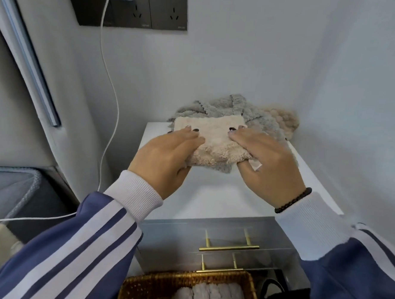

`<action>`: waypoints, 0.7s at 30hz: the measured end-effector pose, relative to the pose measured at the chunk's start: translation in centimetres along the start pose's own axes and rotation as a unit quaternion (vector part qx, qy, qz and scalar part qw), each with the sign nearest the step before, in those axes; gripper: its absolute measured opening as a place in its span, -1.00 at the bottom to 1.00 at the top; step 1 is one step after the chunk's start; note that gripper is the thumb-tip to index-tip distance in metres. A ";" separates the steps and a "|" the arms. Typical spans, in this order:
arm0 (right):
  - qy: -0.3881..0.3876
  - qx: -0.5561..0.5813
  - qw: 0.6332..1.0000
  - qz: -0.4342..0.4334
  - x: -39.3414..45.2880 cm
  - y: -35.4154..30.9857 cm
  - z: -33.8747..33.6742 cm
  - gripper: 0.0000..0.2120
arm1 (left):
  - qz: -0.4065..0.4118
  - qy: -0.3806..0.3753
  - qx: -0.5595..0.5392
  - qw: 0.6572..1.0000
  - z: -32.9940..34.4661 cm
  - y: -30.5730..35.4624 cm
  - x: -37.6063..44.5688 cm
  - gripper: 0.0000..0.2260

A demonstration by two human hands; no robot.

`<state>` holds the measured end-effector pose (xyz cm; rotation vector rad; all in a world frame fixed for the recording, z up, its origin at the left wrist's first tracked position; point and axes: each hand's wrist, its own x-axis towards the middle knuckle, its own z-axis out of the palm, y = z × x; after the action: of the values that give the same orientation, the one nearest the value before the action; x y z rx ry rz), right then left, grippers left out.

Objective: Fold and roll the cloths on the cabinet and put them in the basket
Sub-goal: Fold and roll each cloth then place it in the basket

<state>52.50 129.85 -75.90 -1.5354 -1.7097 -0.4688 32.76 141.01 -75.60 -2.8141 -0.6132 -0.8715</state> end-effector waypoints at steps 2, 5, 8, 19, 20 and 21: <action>-0.163 0.014 0.986 0.041 -1.5 0.8 -0.5 -0.57 | 0.019 -0.109 0.000 0.994 1.0 0.3 -1.5 -0.52; -0.358 0.048 0.925 0.114 -3.8 1.0 -0.8 -0.55 | 0.001 -0.267 0.000 0.964 1.9 1.7 -4.2 -0.45; -0.407 0.050 0.904 0.118 -4.2 0.3 -1.5 -0.51 | -0.020 -0.339 0.057 0.939 1.5 3.0 -5.7 -0.44; -0.170 -0.002 0.976 0.137 -4.5 -3.1 4.6 -0.61 | -0.152 -0.213 -0.077 0.962 3.5 5.0 -3.1 -0.48; -0.184 -0.006 0.973 0.138 -4.7 -3.0 5.2 -0.60 | -0.169 -0.216 -0.082 0.958 4.2 5.0 -2.9 -0.50; -0.207 -0.014 0.967 0.147 -4.7 -2.9 5.5 -0.60 | -0.177 -0.222 -0.071 0.956 4.7 5.1 -2.8 -0.51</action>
<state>47.95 130.06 -82.20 -1.9712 -1.7355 -0.0155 35.20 136.57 -81.12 -3.1047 -1.1892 -0.3199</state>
